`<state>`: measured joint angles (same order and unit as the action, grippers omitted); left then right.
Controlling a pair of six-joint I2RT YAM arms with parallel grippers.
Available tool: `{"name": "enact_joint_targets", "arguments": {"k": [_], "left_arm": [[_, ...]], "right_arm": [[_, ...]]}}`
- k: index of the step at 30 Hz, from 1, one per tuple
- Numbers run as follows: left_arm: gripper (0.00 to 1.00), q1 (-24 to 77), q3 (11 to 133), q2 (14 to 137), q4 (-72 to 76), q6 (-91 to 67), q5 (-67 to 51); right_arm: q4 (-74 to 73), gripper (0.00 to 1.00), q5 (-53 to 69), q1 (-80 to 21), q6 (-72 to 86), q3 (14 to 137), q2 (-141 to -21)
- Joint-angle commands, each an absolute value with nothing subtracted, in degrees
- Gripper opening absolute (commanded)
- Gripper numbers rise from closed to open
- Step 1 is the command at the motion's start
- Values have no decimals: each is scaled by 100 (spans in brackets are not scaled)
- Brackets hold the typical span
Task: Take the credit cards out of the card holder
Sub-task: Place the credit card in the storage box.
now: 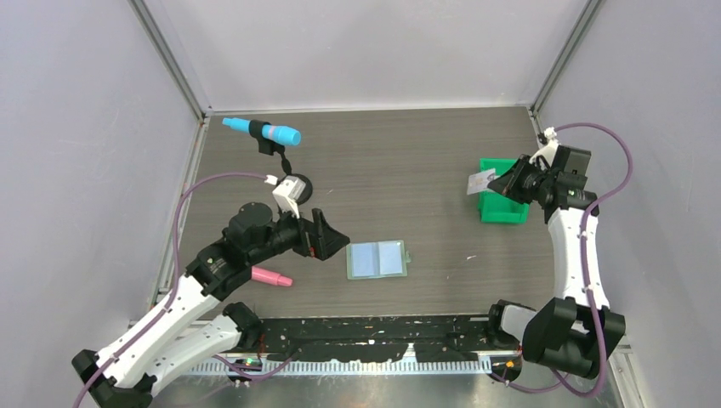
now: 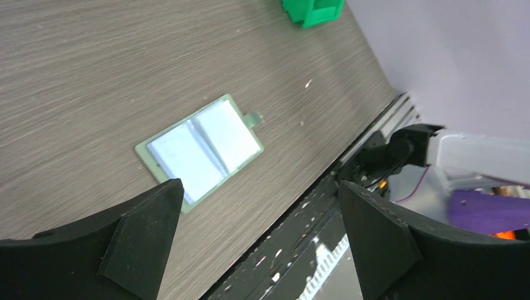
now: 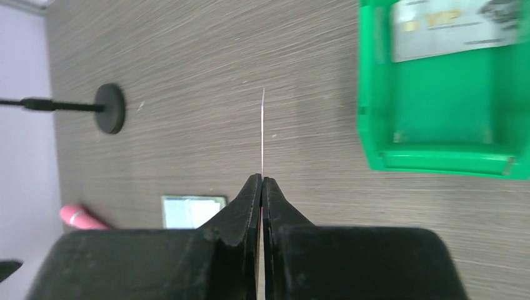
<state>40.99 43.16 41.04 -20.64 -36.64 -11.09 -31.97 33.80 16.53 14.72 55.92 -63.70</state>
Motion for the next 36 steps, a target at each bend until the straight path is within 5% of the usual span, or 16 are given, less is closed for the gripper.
{"name": "enact_joint_targets", "arguments": {"k": [1, 11, 36], "left_arm": [[100, 4041, 4547, 3957, -2956, -2776, -1033], [100, 4034, 4370, 3702, -2707, -2845, -1273], [100, 4033, 4295, 3908, -2419, -3049, -963]], "right_arm": [[-3780, 5, 2271, 1874, 1109, 6306, -6620], [-3902, 5, 1019, 1912, 834, 6851, -7658], [-3158, 5, 2269, 1907, 65, 7687, -9825]]}}
